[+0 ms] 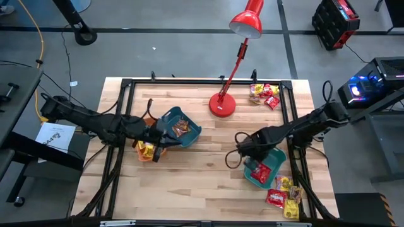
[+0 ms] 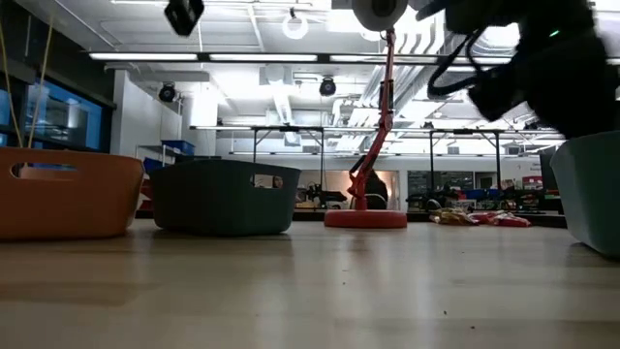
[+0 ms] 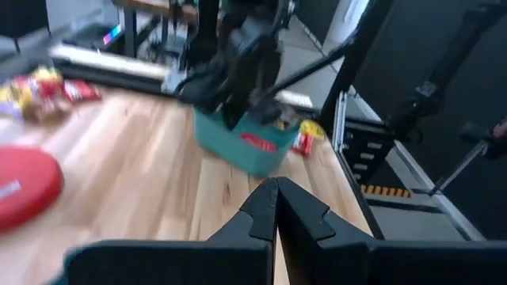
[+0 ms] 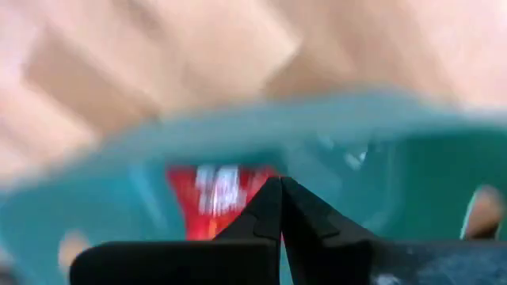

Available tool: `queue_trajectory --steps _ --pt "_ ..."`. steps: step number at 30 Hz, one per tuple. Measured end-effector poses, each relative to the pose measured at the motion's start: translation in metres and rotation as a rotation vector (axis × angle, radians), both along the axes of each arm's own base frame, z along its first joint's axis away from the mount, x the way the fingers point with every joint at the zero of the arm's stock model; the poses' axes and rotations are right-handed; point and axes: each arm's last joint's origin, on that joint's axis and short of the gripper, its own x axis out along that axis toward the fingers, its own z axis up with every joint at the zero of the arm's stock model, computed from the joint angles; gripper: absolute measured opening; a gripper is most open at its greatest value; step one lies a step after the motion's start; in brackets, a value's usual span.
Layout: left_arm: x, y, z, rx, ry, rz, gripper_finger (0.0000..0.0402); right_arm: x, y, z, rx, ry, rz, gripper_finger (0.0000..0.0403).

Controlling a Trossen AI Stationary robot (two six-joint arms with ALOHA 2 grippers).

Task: Sort candy
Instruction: Move the light blue bin to the center of the table, then put the bottom right red candy into the light blue bin

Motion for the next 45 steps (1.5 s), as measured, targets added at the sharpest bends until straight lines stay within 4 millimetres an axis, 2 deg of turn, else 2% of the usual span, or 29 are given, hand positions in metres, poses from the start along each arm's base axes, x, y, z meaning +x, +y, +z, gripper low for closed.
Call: queue_trajectory --steps 6,11,15,19,23,27,30,32,35,39,42,45 --pt "0.000 0.000 0.017 0.002 -0.049 0.006 0.0000 0.020 -0.030 0.000 -0.124 -0.175 -0.044 0.0000" --pt "0.000 0.000 0.020 0.002 -0.053 0.010 0.0000 0.051 -0.058 0.008 -0.148 -0.481 -0.008 0.0000" --pt "0.000 0.001 0.018 0.001 -0.032 0.034 0.0000 0.071 -0.079 0.020 -0.176 -0.720 -0.021 0.0000" --pt "-0.001 0.001 0.016 -0.007 -0.010 0.038 0.0000 0.082 -0.091 0.032 -0.120 -0.896 -0.033 0.0000" --pt "-0.001 0.001 0.015 -0.004 -0.008 0.047 0.0000 0.080 -0.091 0.060 -0.010 -0.978 0.061 0.0000" --pt "-0.001 0.003 0.015 0.008 -0.008 0.092 0.0000 0.056 -0.073 0.092 0.040 -0.878 0.122 0.0000" --pt "0.000 0.006 0.015 0.011 -0.007 0.122 0.0000 0.031 -0.048 0.099 0.169 -0.722 0.110 0.0000" --pt "0.001 0.008 0.016 -0.024 -0.015 0.142 0.0000 0.017 -0.024 0.098 0.258 -0.610 0.091 0.0000" --pt "0.003 0.012 0.019 -0.079 -0.051 0.159 0.0000 -0.004 0.019 0.086 0.337 -0.432 0.110 0.0000" --pt "0.004 0.016 0.022 -0.065 -0.075 0.136 0.0000 -0.030 0.070 0.063 0.409 -0.307 0.109 0.0000" --pt "0.005 0.020 0.023 -0.065 -0.084 0.150 0.0000 -0.047 0.096 0.045 0.429 -0.239 0.127 0.0000" --pt "0.005 0.023 0.023 -0.091 -0.083 0.167 0.0000 -0.058 0.110 0.028 0.393 -0.172 0.022 0.0001"
